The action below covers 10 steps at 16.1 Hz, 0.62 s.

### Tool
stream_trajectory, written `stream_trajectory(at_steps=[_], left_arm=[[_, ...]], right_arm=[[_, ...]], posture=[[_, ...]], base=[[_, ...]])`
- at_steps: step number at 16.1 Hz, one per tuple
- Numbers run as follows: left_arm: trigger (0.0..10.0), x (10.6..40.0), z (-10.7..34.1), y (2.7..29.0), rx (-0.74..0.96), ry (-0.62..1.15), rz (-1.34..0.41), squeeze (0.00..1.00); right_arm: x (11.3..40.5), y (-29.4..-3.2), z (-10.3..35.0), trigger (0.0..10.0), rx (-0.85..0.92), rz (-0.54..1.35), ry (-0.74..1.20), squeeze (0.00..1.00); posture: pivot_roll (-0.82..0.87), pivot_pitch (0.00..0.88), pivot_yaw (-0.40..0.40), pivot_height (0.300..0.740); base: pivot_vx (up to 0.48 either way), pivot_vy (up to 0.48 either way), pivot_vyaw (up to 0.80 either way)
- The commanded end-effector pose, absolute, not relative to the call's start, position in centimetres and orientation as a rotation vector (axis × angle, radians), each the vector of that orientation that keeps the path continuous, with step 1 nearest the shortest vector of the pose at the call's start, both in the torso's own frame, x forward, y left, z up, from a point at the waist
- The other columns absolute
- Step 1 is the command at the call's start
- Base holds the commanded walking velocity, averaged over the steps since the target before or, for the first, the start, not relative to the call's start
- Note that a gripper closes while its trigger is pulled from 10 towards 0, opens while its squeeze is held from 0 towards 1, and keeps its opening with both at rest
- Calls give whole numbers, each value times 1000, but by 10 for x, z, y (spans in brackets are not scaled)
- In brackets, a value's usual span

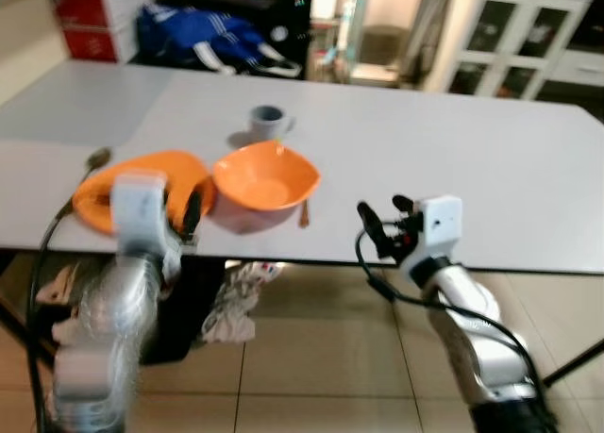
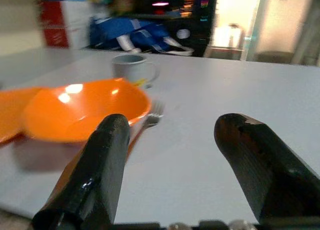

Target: Setting the table

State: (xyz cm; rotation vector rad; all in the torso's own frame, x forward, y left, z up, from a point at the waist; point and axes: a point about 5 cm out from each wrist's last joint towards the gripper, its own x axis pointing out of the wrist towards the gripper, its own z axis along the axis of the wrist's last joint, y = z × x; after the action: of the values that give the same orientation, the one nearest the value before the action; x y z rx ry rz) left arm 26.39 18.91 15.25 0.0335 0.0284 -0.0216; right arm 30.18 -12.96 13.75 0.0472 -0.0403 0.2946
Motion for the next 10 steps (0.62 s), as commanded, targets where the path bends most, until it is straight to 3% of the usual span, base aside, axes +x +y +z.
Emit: stream_trajectory(at_steps=[1, 3, 5, 10], left_arm=[[10000, 260, 150, 183, 49, 17, -19, 0], [10000, 251, 113, 193, -26, 117, 19, 0], [10000, 233, 92, 205, 44, 180, 21, 0], [10000, 227, 96, 201, 94, 145, -50, 0]], right_arm=[[305, -133, 138, 10000, 55, 258, -48, 0], [301, -136, 116, 10000, -7, 238, -17, 0], [280, -165, 86, 10000, -59, 175, 96, 0], [259, -172, 76, 10000, -73, 178, 110, 0]], posture=[[31, 0, -56, 740], [24, 0, -55, 740], [12, 0, -47, 740], [9, 0, -37, 740]], base=[[0, 0, 0], [0, 0, 0], [0, 0, 0], [0, 0, 0]])
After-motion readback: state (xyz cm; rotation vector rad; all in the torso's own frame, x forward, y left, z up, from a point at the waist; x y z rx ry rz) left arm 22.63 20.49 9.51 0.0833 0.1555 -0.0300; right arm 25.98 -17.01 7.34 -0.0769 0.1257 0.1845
